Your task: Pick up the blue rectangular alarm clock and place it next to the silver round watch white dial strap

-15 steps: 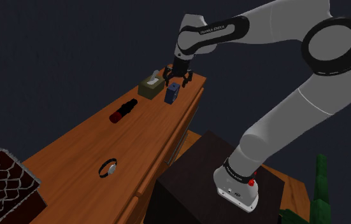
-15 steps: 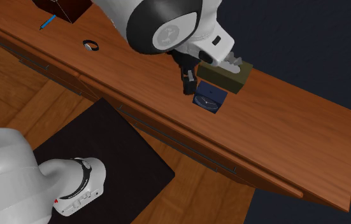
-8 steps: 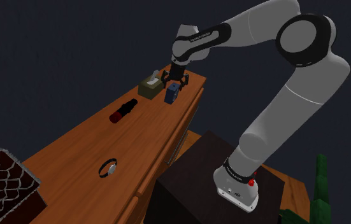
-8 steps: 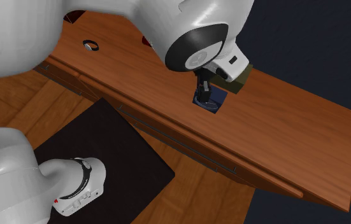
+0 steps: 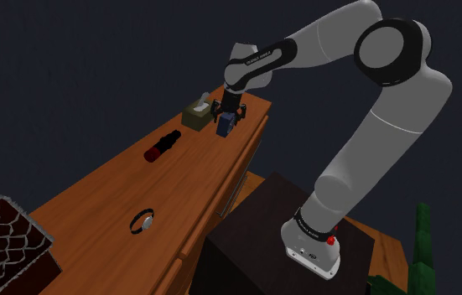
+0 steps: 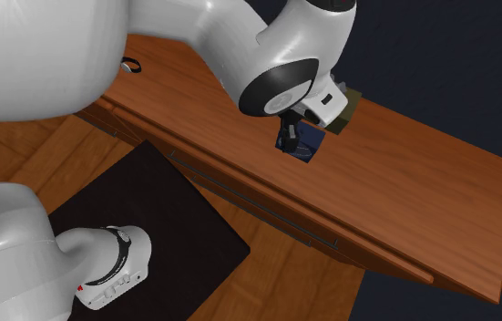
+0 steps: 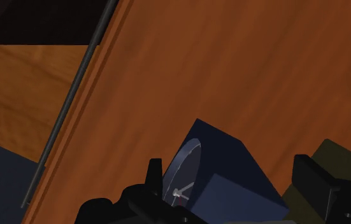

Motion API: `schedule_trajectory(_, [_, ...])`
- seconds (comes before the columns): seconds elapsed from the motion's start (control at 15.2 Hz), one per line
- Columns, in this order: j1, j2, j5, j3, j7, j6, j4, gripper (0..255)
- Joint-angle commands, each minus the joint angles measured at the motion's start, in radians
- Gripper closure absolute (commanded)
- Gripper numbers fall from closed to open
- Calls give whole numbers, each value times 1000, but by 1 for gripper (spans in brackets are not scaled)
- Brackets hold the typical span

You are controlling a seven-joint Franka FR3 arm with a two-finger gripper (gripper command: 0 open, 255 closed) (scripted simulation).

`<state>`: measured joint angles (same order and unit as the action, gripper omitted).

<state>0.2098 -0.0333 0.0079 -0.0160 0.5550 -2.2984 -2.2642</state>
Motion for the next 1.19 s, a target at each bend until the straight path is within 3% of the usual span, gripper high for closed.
schedule_trajectory(0.0, [0, -2, 0, 0, 0, -2, 0, 0])
schedule_trajectory(0.26, [0, -1, 0, 0, 0, -2, 0, 0])
schedule_trajectory(0.33, [0, -1, 0, 0, 0, -2, 0, 255])
schedule_trajectory(0.92, [0, -2, 0, 0, 0, -2, 0, 255])
schedule_trajectory(1.12, [0, 22, 0, 0, 0, 38, 16, 255])
